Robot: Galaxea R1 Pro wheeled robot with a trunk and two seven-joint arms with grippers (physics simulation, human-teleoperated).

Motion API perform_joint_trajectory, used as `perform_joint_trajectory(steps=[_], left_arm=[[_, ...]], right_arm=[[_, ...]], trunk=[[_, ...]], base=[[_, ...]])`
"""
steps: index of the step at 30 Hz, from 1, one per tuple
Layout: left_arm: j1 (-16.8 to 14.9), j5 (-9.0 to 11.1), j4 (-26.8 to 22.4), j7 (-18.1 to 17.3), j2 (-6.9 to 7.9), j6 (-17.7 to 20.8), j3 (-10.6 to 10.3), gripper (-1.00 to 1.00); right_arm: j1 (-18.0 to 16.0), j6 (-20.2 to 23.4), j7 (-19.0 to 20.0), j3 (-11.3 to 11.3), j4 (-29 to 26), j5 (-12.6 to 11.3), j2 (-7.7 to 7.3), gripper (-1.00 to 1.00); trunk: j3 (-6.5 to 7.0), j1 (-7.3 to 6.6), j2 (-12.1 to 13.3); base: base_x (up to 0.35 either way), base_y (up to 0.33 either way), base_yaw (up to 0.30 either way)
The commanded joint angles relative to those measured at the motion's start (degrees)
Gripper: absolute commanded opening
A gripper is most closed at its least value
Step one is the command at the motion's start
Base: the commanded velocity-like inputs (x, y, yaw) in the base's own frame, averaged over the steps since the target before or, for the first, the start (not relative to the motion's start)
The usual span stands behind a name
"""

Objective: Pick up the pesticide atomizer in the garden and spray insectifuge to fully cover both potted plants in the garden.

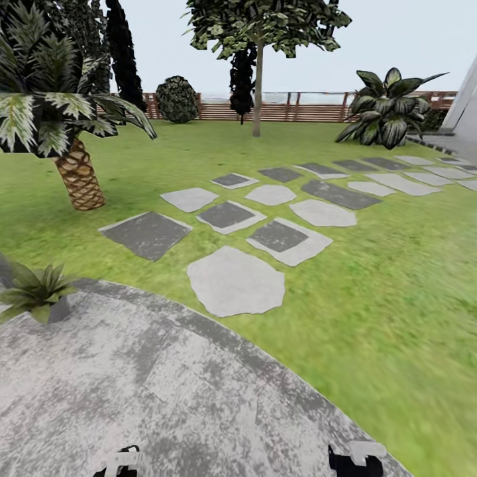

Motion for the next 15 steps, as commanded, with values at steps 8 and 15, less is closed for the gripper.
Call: perform_joint_trajectory(steps=[8,15], left_arm=[[-0.1,-0.3,0.1,-0.1,-0.01,-0.2,0.5,-1.00],[-0.1,-0.2,0.1,-0.1,-0.01,-0.2,0.5,-1.00]], right_arm=[[0.0,-0.1,-0.2,0.5,0.0,-0.4,0.00,1.00],[0.0,-0.1,-0.2,0.5,0.0,-0.4,0.00,1.00]], trunk=[[-0.05,0.02,0.0],[-0.05,0.02,0.0]], base=[[0.338,0.003,0.277],[0.338,0.000,0.277]])
